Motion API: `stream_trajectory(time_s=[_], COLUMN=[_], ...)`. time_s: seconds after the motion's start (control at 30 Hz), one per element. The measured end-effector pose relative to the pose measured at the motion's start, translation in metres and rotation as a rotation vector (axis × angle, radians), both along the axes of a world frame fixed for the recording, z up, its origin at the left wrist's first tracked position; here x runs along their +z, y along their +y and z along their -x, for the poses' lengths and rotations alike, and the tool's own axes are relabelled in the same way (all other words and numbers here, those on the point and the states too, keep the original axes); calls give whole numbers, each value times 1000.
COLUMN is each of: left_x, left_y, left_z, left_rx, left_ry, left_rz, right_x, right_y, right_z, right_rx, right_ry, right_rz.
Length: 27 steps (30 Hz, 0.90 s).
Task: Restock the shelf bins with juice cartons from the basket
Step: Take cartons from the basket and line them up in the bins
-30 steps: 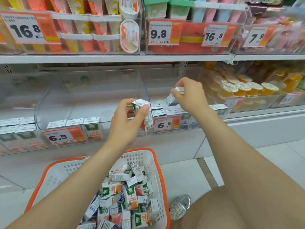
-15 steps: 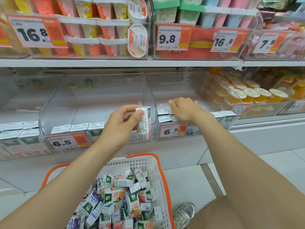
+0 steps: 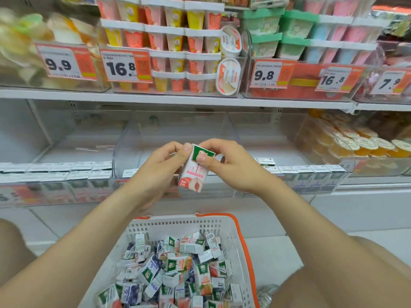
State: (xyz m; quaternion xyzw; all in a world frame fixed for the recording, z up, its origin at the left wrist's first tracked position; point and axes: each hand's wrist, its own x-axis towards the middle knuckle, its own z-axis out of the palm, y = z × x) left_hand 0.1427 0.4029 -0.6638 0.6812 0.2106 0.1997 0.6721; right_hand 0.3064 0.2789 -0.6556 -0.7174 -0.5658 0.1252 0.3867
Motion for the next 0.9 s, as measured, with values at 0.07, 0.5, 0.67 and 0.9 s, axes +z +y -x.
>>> stream_trajectory(time_s=[0.07, 0.5, 0.67, 0.9], left_x=[7, 11, 4, -34], left_y=[13, 119, 182, 219], left_z=[20, 124, 154, 187], left_rx=[-26, 138, 600, 483], left_ry=[-2, 73, 439, 1179], left_rz=[-127, -472, -742, -810], right_x=[1, 3, 1, -21], right_y=[14, 118, 177, 292], right_z=[12, 118, 159, 201], right_rx=[-17, -15, -41, 136], right_ry=[4, 100, 195, -91], right_rz=[-42, -247, -332, -248])
